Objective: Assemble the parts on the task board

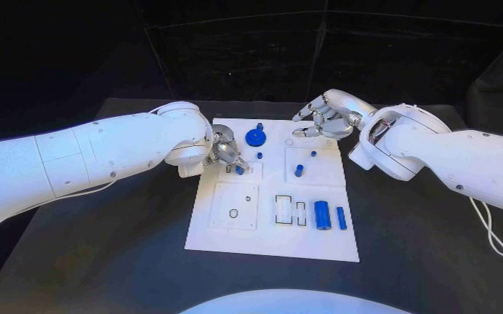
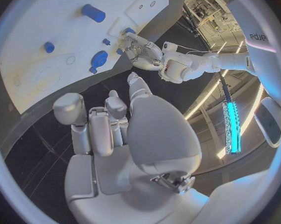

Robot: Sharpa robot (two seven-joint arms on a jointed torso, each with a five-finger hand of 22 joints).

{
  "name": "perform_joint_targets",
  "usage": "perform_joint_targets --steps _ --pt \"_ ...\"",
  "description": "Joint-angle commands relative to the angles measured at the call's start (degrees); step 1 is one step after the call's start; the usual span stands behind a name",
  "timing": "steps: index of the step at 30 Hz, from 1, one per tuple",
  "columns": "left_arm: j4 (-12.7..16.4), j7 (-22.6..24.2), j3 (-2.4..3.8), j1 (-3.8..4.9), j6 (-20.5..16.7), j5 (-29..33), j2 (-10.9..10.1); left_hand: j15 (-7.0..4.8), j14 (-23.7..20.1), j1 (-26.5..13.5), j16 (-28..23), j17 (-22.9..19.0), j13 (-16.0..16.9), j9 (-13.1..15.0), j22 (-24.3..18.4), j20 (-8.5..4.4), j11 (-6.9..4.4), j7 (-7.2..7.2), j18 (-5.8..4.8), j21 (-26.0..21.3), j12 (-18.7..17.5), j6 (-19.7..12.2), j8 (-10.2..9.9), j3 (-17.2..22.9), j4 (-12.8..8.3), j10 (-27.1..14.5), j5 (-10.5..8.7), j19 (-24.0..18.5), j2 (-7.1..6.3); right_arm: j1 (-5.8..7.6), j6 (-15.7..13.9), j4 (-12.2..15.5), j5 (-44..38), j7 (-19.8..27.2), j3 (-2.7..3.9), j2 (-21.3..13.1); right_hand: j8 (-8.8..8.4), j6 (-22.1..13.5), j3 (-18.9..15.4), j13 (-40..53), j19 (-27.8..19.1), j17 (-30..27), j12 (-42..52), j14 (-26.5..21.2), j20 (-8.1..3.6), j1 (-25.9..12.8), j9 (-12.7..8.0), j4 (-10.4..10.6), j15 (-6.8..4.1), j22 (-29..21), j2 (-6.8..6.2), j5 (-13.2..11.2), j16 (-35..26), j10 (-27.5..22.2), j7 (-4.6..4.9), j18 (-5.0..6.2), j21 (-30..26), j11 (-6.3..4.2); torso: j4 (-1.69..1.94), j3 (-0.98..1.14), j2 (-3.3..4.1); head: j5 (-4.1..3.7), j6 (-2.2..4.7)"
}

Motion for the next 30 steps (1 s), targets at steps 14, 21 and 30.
perform_joint_targets --steps 14,21,30 --pt "1.7 4.1 0.01 0.12 -6.5 -0.5 -1.4 0.32 6.1 -1.2 0.2 15.1 0.0 0.9 0.0 0.06 0.19 0.07 -0.41 -0.2 -0.3 -0.4 1.0 11.5 -10.2 0.2 1.68 -0.1 -0.82 0.12 0.3 -0.1 -0.2 0.3 0.03 0.0 0.34 0.3 -0.4 0.1 0.1 0.5 -0.1 2.8 -0.50 0.1 0.0 0.0 -0.39 -0.1 0.51 0.4 -0.2 0.3 -0.17 0.67 -0.4 -0.27 -0.03 0.03 0.04 0.12 0.04" --pt "3.5 6.3 -0.04 0.02 -10.5 -4.2 -2.2 0.30 6.1 -1.2 0.2 15.1 0.1 1.0 0.2 0.05 0.17 0.06 -0.44 -0.1 -0.2 -0.4 1.1 11.8 -10.5 0.4 1.75 -0.1 -1.03 0.12 0.4 -0.1 -0.2 0.4 0.03 -0.2 0.36 0.3 -0.4 0.1 0.1 0.5 -0.1 2.8 -0.51 0.0 0.0 0.1 -0.40 -0.1 0.57 0.4 -0.2 0.3 -0.17 0.67 -0.4 -0.27 -0.07 -0.02 0.06 0.17 0.04" --pt "4.9 6.5 -0.56 -0.70 -13.1 -7.8 -3.2 0.29 6.1 -1.1 0.2 15.1 0.2 1.1 0.4 0.03 0.15 0.05 -0.48 0.0 -0.2 -0.4 1.2 11.9 -10.6 0.4 1.78 0.0 -1.10 0.11 0.5 -0.2 -0.2 0.5 0.02 -0.3 0.36 0.3 -0.4 0.1 0.1 0.5 -0.1 2.8 -0.51 0.0 0.0 0.1 -0.40 -0.1 0.57 0.4 -0.2 0.3 -0.17 0.67 -0.4 -0.27 -0.02 -0.02 0.02 0.29 -0.28"
